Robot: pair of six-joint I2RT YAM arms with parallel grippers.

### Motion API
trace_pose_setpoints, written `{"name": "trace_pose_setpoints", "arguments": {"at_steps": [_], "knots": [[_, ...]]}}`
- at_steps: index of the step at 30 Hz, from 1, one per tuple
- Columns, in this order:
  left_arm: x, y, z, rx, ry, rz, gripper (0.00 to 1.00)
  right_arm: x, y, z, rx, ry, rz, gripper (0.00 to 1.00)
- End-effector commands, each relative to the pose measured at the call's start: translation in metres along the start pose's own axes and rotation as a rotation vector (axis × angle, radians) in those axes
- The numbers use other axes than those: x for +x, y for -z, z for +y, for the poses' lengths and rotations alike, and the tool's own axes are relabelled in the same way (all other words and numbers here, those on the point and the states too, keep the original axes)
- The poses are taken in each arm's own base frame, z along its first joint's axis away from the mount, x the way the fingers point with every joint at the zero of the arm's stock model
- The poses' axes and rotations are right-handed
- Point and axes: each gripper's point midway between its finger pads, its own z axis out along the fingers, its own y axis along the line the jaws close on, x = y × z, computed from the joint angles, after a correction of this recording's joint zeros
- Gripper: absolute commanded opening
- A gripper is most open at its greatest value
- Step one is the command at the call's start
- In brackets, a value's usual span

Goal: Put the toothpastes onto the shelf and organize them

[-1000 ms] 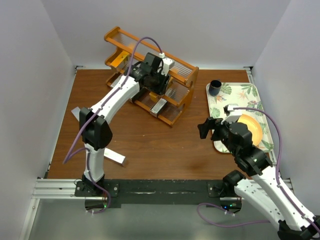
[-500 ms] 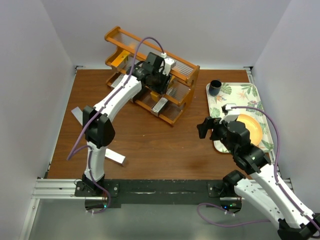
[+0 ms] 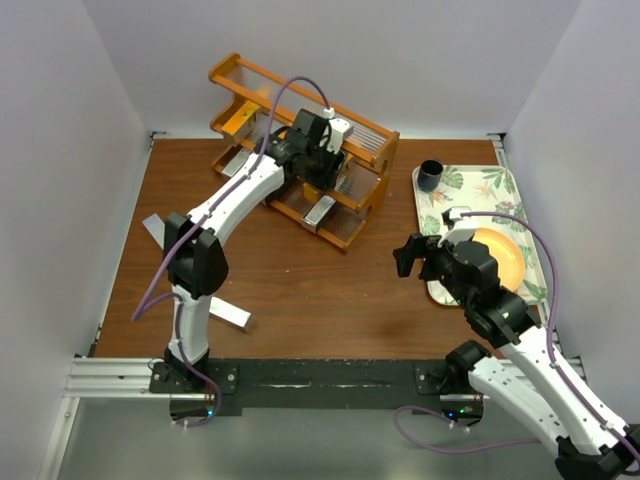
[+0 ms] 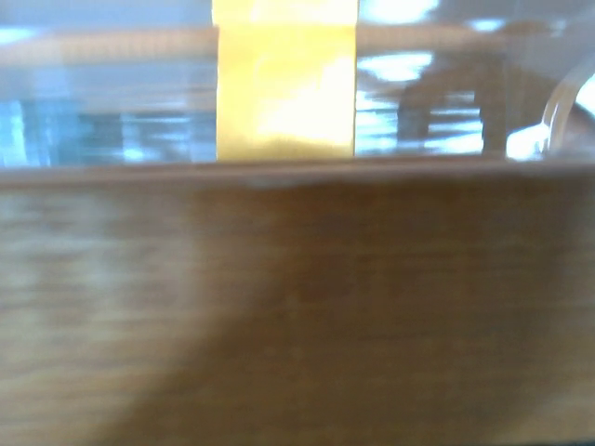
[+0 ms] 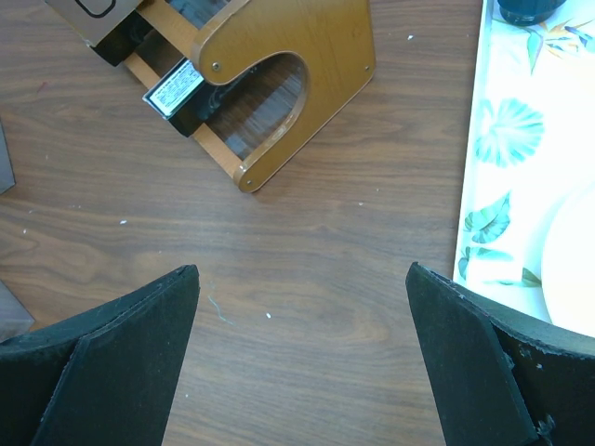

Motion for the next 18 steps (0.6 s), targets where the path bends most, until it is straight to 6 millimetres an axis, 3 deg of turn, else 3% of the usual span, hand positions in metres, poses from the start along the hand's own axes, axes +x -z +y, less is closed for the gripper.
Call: {"name": "trace_pose_setpoints", "arguments": {"at_steps": [1,9,12,17,18], "knots": [[-0.048,0.026,-0.004,0.002,-0.046,-0.18,0.61,-0.003,-0.002,0.001,-0.003,-0.003,-0.018,0.98],[-0.057,0.045,-0.006,0.004,-0.04,-0.242,0.82,-0.003,-0.002,0.002,-0.008,-0.002,-0.018,0.98],[-0.062,0.064,-0.008,0.004,-0.037,-0.288,0.88,-0.004,-0.001,0.003,-0.012,-0.002,-0.02,0.98],[-0.049,0.075,-0.009,0.001,-0.024,-0.311,0.97,-0.004,-0.002,0.003,-0.014,-0.001,-0.02,0.98],[-0.051,0.086,-0.01,0.0,-0.022,-0.337,0.97,-0.004,-0.002,0.002,-0.009,0.003,-0.017,0.98]]}}
